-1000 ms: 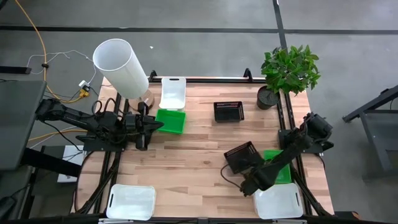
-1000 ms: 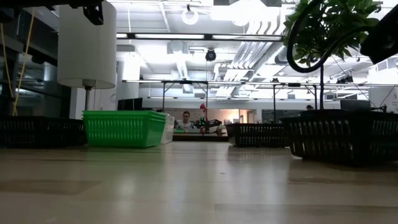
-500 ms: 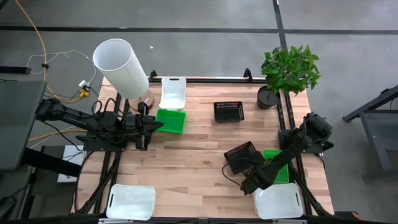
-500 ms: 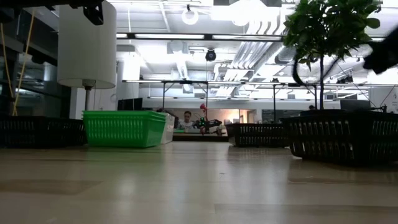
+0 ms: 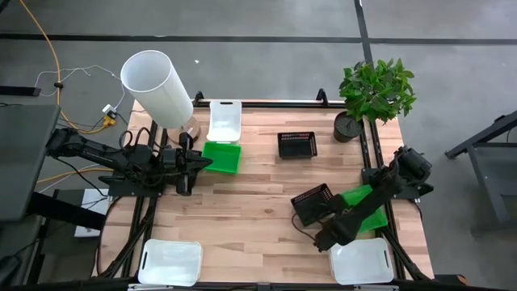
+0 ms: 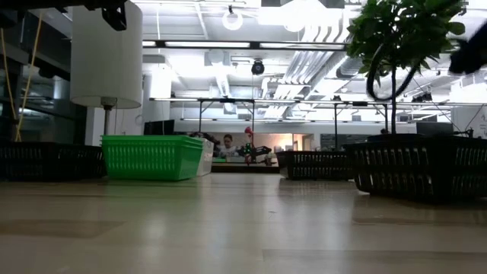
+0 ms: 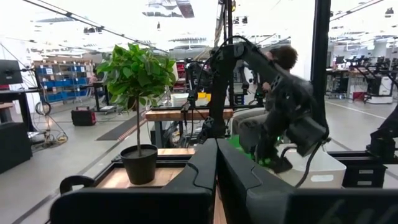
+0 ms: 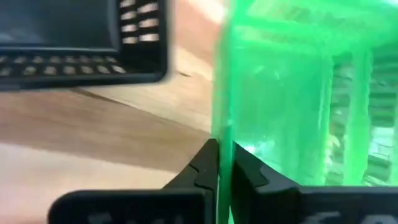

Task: Stack baskets by color
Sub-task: Stack the right green bin on the green bin

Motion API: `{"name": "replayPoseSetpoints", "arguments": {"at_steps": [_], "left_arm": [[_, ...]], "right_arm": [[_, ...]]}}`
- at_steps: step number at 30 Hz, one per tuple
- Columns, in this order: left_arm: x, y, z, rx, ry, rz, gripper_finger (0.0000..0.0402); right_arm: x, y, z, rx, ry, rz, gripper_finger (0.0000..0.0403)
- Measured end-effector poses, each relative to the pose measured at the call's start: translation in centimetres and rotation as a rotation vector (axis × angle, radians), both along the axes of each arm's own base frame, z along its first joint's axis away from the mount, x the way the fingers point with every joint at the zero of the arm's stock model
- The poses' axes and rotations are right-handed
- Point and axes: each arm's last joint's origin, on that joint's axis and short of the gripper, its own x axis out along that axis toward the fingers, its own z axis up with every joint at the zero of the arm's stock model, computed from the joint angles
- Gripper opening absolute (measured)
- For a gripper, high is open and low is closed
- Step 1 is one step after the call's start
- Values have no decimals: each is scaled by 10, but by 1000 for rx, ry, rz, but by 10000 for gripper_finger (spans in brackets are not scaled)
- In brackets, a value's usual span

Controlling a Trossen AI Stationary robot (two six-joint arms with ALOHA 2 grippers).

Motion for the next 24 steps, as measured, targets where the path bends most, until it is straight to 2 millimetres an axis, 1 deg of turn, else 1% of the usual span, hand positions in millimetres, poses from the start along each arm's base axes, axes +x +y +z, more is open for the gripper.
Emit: {"name": "replayPoseSetpoints", "arguments": {"at_steps": [2, 4, 6, 9, 13, 15, 18, 21, 23, 24], "left_arm": [[0, 0, 0, -1, -1, 0, 0], [0, 0, 0, -1, 0, -4, 0], [0, 0, 0, 1, 0, -3, 0], [0, 0, 0, 1, -1, -3, 0], [0, 0, 0, 0, -6, -3, 0], [0, 0, 1, -1, -7, -3, 0], [0, 0, 1, -2, -8, -3, 0], [0, 0, 1, -2, -8, -1, 0], [0, 0, 1, -2, -10, 0, 0], [0, 0, 1, -3, -10, 0, 0]], "right_arm": [[3, 2, 17, -34, 6, 14, 4], [10, 7, 32, -21, -59, 59, 2], [18, 9, 48, -14, -159, 181, 2], [34, 12, 73, -65, -305, 393, 1], [58, 7, 97, -219, -435, 723, 1], [74, 0, 102, -296, -457, 868, 0], [105, -15, 101, -352, -458, 1070, 0], [140, -38, 89, -379, -437, 1274, 0], [159, -57, 81, -397, -457, 1349, 0], [168, -69, 79, -406, -491, 1355, 0]]}}
